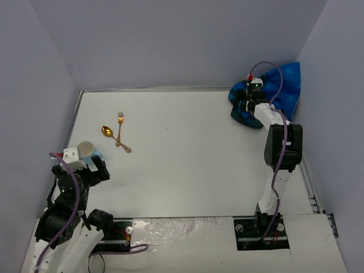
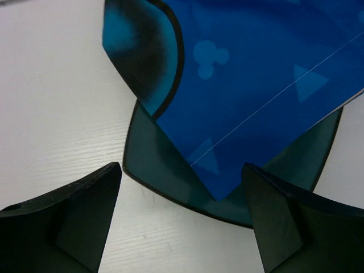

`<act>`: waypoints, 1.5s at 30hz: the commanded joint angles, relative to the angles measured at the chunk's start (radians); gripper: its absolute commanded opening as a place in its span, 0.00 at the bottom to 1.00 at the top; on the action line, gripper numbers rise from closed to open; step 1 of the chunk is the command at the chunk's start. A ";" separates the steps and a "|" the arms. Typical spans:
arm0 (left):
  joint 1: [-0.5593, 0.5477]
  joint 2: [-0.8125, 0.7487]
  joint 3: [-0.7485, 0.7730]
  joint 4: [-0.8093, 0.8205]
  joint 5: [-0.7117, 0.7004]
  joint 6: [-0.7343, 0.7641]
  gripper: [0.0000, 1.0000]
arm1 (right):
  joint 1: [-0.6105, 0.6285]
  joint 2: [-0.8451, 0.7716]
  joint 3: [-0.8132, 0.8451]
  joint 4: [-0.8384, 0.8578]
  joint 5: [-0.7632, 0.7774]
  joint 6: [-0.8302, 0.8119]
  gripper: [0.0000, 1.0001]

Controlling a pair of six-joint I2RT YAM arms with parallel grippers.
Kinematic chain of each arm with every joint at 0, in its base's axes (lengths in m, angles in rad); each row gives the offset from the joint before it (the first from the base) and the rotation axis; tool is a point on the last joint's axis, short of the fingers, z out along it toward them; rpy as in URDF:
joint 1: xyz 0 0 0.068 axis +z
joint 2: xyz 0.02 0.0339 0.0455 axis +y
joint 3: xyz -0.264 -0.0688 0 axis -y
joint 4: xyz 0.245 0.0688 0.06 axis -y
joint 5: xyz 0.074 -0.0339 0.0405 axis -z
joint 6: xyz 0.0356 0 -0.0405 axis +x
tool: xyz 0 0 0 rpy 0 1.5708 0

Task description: Set the dinner table for one person

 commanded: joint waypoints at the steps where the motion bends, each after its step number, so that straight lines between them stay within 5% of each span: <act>1: 0.009 0.032 0.015 0.068 0.011 0.014 0.97 | -0.052 0.004 0.049 0.086 -0.117 -0.053 0.80; 7: 0.013 0.045 0.012 0.079 0.023 0.020 0.97 | -0.061 0.052 0.032 0.094 -0.200 -0.104 0.76; 31: 0.018 0.057 0.013 0.080 0.043 0.020 0.97 | -0.069 0.149 0.025 0.095 -0.107 -0.145 0.63; 36: 0.018 0.057 0.013 0.080 0.042 0.020 0.97 | -0.075 0.170 0.042 0.095 -0.103 -0.146 0.46; 43: 0.018 0.058 0.013 0.081 0.044 0.021 0.97 | -0.076 0.137 0.085 0.088 -0.082 -0.162 0.03; 45: 0.018 0.057 0.013 0.082 0.047 0.022 0.97 | -0.075 0.096 0.097 0.077 -0.074 -0.166 0.00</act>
